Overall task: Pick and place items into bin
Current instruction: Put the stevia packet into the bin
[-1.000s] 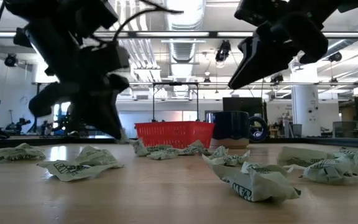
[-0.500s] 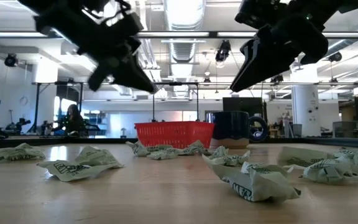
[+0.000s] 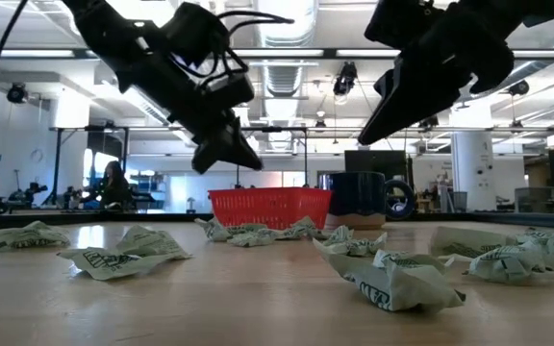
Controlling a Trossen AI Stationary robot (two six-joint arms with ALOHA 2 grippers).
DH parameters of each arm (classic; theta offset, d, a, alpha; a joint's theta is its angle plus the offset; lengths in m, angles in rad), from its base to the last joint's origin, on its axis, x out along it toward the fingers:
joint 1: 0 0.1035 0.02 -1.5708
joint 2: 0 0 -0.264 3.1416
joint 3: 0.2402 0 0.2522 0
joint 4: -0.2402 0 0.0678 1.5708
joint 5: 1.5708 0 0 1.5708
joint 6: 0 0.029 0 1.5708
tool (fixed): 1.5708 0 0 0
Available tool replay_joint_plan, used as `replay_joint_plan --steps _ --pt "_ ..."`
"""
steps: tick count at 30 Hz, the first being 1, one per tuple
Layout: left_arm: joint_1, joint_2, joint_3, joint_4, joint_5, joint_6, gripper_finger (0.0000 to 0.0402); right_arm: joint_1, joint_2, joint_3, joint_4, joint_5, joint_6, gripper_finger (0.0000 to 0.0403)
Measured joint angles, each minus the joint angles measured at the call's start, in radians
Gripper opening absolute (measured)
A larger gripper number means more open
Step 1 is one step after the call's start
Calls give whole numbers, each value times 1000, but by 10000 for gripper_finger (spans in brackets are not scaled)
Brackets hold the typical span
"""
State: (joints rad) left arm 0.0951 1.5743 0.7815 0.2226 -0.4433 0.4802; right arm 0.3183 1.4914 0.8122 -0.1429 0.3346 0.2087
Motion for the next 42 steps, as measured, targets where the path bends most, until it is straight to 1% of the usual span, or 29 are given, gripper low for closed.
replay_joint_plan --steps 4,8,11,13,16,19,23,26,29,37,42 --pt "2 8 12 3 8 0 46 0 0 -50 164 -111 -56 76" --pt "2 2 17 -2 19 -2 86 0 29 -89 330 -179 -119 89" --pt "-1 -5 21 0 19 -4 111 0 87 -90 389 -187 -145 99" --pt "-11 -9 21 -5 19 -7 124 0 136 -75 386 -188 -160 107" --pt "-32 -32 18 -59 21 -31 137 0 204 -48 384 -188 -191 121" --pt "-58 -72 18 -141 20 -72 143 -2 240 -24 384 -185 -222 137" --pt "-98 -124 14 -255 20 -153 144 -13 245 -17 371 -179 -234 159" --pt "-132 -168 13 -322 24 -209 144 -22 245 -18 352 -181 -219 174" --pt "-170 -206 11 -349 27 -242 144 -29 257 -18 352 -188 -212 184" --pt "-266 -304 11 -342 27 -266 144 -36 314 -17 326 -185 -185 187" --pt "-313 -340 9 -340 27 -267 144 -35 322 -17 305 -178 -180 171"
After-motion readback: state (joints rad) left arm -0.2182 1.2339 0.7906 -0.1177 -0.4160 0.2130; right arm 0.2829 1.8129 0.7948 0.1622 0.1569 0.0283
